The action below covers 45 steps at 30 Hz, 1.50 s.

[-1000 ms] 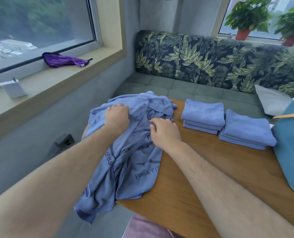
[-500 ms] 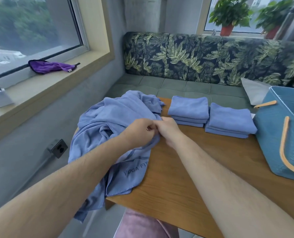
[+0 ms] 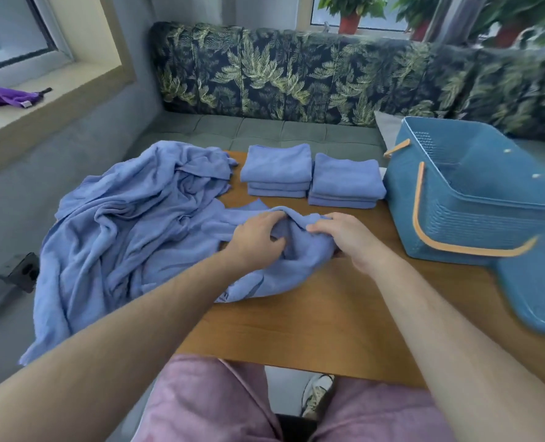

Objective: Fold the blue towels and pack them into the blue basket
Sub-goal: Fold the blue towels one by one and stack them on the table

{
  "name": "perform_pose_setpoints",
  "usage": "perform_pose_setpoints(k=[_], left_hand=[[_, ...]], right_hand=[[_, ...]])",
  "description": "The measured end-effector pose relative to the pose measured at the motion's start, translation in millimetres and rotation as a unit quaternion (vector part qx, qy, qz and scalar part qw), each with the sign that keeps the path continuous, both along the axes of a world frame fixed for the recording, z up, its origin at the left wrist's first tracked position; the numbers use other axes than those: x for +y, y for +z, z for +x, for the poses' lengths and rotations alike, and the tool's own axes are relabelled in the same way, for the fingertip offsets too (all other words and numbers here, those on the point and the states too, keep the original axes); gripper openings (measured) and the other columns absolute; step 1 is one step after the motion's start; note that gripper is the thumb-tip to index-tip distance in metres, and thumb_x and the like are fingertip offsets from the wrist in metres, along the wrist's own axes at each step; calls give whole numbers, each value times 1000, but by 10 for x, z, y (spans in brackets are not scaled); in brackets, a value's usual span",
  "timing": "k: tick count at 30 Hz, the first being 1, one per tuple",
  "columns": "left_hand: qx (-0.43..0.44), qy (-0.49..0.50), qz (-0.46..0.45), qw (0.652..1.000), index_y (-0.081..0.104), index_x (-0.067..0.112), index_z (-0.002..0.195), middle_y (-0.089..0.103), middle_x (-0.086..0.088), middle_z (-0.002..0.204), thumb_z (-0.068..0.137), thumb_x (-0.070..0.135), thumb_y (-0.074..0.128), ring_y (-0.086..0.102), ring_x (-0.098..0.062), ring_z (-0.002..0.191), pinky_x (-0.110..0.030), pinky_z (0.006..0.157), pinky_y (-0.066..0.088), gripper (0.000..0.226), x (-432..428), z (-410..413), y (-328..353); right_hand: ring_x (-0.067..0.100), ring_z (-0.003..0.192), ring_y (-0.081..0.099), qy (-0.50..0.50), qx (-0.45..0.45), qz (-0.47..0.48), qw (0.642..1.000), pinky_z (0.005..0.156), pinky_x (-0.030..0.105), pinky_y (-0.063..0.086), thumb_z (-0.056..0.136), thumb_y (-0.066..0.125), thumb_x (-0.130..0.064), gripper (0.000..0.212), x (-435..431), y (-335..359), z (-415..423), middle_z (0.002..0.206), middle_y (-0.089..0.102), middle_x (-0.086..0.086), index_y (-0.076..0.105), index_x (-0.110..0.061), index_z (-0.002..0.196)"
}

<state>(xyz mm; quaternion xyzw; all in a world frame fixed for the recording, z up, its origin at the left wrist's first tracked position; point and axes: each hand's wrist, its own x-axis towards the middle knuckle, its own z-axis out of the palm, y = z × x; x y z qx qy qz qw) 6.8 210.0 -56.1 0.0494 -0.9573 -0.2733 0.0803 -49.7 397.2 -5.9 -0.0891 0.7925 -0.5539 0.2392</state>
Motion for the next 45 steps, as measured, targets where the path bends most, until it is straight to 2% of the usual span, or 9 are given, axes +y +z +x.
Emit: perform_pose_setpoints(k=[5,9,12,15,18,28,33,39,45], left_hand=[[-44,-13,-28,999,54,20,93,54,-5,96,86,22,53,56,-32,97,-42,75,45,8,392,-118,-195],[-124,55,-144,980,52,14,130,56,-12,109,87,52,52,53,-32,105,-41,86,47,57,457,-62,-303],[-160,61,-64,983,52,41,126,62,-4,87,75,63,45,60,-25,83,-34,62,48,56,490,10,-355],[-167,67,-19,984,56,28,95,58,0,68,86,36,56,58,-20,67,-28,54,38,12,560,40,-284],[-145,53,-2,988,51,17,78,53,2,66,88,18,55,53,-21,68,-30,56,39,11,572,75,-211],[46,155,301,940,42,16,76,44,1,70,95,20,59,39,-13,61,-25,54,31,26,249,227,628],[84,151,386,906,36,18,66,35,0,64,80,19,68,29,-17,54,-28,51,23,35,-189,262,1165],[121,161,542,816,39,16,58,34,1,48,84,2,55,33,-16,46,-18,45,32,34,-453,347,1816],[165,112,470,860,64,20,92,59,0,86,98,6,57,51,-13,70,-27,59,42,16,-512,422,2048]], right_hand=[[19,73,55,-39,-7,55,998,68,33,40,75,71,-23,23,569,-317,50,76,64,5,68,-2,84],[19,74,42,-86,-42,28,995,68,34,36,70,61,-19,11,758,-416,165,70,44,0,52,-22,65],[19,75,43,-100,-42,22,994,70,35,37,74,61,-25,6,784,-472,206,75,48,1,56,-21,74],[19,76,51,-99,-28,11,995,73,36,41,76,68,-33,18,809,-485,236,80,58,3,60,-18,81],[20,82,62,-114,-15,-17,993,78,41,51,87,72,-30,17,822,-451,238,91,71,7,64,-15,85],[20,88,56,-181,97,-69,976,91,59,54,101,55,-28,27,723,157,122,96,60,9,54,-2,95],[21,86,58,-193,157,-95,964,65,37,62,103,52,-25,13,708,625,-5,103,57,12,52,-14,96],[28,94,62,-162,137,-183,960,71,42,61,94,62,-18,6,761,1257,-156,110,61,18,56,-15,95],[31,90,60,-71,113,-234,963,70,38,49,94,46,7,39,809,1588,32,109,67,23,67,-15,119]])
